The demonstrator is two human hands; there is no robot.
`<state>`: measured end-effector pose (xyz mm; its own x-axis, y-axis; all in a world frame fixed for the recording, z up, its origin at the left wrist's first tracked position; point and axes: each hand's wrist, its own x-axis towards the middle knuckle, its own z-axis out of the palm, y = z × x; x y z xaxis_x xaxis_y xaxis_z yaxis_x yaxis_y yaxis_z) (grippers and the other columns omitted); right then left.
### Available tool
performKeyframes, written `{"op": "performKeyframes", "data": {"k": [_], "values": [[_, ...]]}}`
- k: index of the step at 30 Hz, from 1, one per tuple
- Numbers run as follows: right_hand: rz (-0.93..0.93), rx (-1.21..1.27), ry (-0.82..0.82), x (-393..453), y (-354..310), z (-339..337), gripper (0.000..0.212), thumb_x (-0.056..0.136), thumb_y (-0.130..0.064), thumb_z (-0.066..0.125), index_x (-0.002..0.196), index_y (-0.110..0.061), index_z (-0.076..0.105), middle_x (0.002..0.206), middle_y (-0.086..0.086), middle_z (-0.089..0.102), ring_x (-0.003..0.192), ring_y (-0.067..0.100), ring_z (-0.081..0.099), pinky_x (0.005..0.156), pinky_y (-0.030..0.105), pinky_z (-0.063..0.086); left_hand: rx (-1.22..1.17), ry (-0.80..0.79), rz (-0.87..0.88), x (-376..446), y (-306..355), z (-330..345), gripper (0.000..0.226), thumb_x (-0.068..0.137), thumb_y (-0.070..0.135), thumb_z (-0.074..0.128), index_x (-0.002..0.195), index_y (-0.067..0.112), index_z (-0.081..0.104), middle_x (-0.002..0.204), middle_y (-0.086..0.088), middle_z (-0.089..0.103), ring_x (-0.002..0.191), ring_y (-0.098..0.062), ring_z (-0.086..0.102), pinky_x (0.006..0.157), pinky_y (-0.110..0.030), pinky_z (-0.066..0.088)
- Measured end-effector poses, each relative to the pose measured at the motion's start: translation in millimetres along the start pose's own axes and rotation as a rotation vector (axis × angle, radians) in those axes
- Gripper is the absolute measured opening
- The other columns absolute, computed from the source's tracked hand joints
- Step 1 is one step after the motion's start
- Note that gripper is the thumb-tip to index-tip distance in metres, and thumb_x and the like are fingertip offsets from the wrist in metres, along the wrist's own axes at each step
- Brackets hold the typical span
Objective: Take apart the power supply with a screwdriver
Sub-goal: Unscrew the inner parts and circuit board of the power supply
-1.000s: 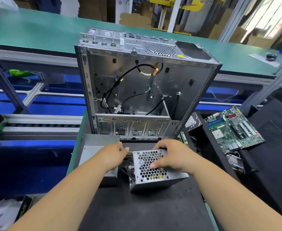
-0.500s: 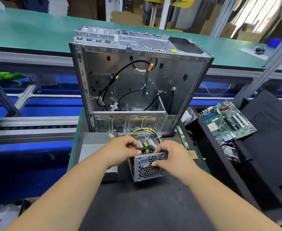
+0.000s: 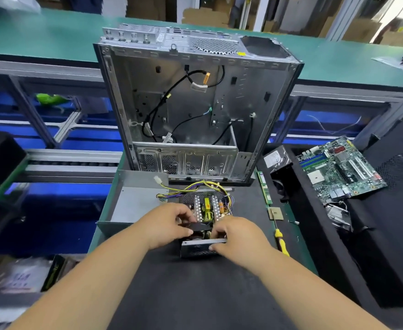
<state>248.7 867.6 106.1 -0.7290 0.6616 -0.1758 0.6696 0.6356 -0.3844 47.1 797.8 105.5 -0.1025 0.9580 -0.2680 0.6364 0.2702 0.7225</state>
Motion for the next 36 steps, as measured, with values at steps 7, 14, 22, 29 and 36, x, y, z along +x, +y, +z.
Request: {"op": "performKeyframes", "data": {"k": [7, 14, 22, 29, 36], "values": [[0.082, 0.297, 0.153, -5, 38, -28, 0.018, 0.089, -0.039, 0.068, 0.074, -0.030, 0.067, 0.080, -0.011, 0.064, 0.078, 0.005, 0.059, 0.073, 0.031, 0.049, 0.264, 0.108, 0.017, -13, 14, 8, 0.025, 0.089, 0.025, 0.071, 0.112, 0.031, 0.066, 0.107, 0.013, 0.053, 0.095, -0.006, 0.054, 0.089, -0.022, 0.044], [0.116, 0.392, 0.177, -2, 55, -39, 0.019, 0.090, -0.025, 0.066, 0.074, -0.037, 0.064, 0.082, -0.015, 0.066, 0.076, 0.002, 0.058, 0.069, 0.022, 0.045, 0.258, 0.329, 0.154, -18, 41, 7, 0.023, 0.093, 0.019, 0.065, 0.115, 0.024, 0.065, 0.109, 0.012, 0.053, 0.109, -0.011, 0.050, 0.100, -0.031, 0.042], [0.083, 0.358, 0.165, 10, 62, -37, 0.021, 0.095, -0.019, 0.061, 0.087, -0.038, 0.063, 0.097, -0.015, 0.061, 0.078, 0.001, 0.053, 0.069, 0.021, 0.040, 0.222, 0.438, 0.105, -4, 53, 0, 0.023, 0.096, 0.017, 0.059, 0.116, 0.028, 0.063, 0.115, 0.008, 0.050, 0.117, -0.014, 0.045, 0.104, -0.032, 0.038], [0.191, 0.330, 0.114, 10, 79, -26, 0.017, 0.093, -0.021, 0.061, 0.086, -0.036, 0.065, 0.091, -0.014, 0.064, 0.081, 0.003, 0.057, 0.063, 0.013, 0.036, 0.078, 0.550, 0.025, 20, 43, 6, 0.018, 0.098, 0.021, 0.057, 0.112, 0.030, 0.063, 0.115, 0.009, 0.049, 0.105, -0.008, 0.048, 0.089, -0.020, 0.036], [0.304, 0.449, -0.009, 13, 94, -1, 0.017, 0.087, -0.015, 0.069, 0.079, -0.029, 0.064, 0.073, -0.011, 0.063, 0.057, 0.006, 0.053, 0.049, 0.018, 0.043, 0.114, 0.476, -0.091, 30, 37, 18, 0.048, 0.098, 0.035, 0.056, 0.143, 0.024, 0.043, 0.144, 0.001, 0.040, 0.132, -0.019, 0.040, 0.104, -0.031, 0.034]]}}
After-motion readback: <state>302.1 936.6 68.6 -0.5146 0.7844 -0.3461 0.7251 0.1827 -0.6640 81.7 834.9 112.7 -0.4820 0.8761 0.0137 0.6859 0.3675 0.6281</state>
